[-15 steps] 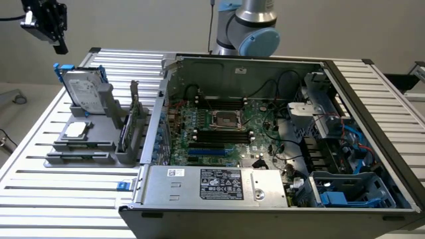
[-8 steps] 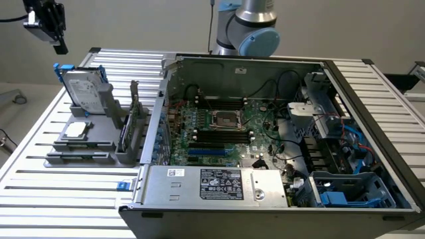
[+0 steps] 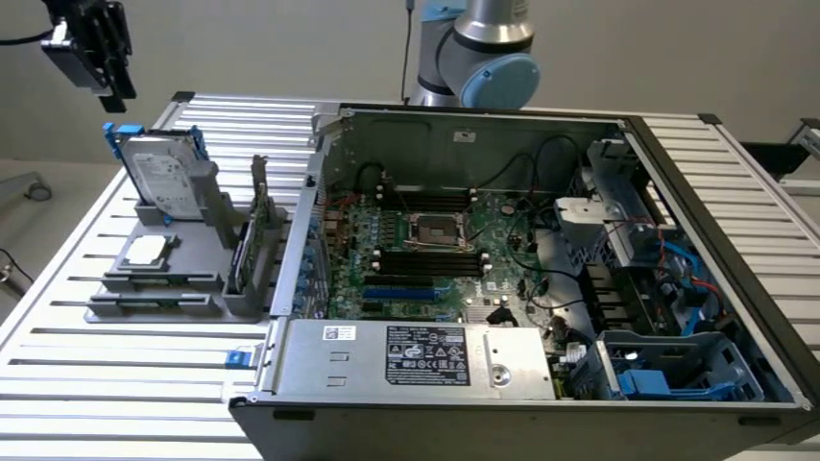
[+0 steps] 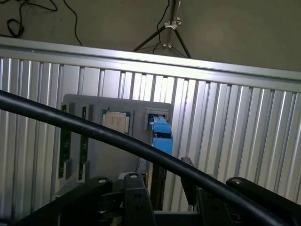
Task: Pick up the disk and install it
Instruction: 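Pick up the disk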
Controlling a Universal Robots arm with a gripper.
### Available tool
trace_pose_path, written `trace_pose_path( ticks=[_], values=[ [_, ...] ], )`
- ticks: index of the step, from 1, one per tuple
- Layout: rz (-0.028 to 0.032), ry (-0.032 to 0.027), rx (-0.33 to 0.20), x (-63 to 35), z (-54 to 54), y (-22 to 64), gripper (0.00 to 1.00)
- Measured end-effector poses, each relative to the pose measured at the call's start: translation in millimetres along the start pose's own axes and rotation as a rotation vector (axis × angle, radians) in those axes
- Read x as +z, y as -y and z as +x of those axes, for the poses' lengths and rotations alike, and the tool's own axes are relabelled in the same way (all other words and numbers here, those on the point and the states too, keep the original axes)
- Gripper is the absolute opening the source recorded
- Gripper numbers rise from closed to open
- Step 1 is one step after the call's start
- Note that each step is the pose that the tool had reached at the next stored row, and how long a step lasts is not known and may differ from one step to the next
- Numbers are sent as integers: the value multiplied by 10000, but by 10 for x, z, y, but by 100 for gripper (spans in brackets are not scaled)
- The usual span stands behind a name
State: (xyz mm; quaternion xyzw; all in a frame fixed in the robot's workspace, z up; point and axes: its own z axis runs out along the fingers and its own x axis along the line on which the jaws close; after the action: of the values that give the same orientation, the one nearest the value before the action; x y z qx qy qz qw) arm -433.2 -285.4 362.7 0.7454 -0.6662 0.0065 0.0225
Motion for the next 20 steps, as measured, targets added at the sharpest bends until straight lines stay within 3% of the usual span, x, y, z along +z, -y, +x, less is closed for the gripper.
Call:
trace_pose_path(
  ticks=[7,8,20],
  values=[
    [21,-2,0,128,-6,-13,44],
    [24,-3,0,147,-6,-15,51],
    [43,-5,3,366,10,-42,51]
  ],
)
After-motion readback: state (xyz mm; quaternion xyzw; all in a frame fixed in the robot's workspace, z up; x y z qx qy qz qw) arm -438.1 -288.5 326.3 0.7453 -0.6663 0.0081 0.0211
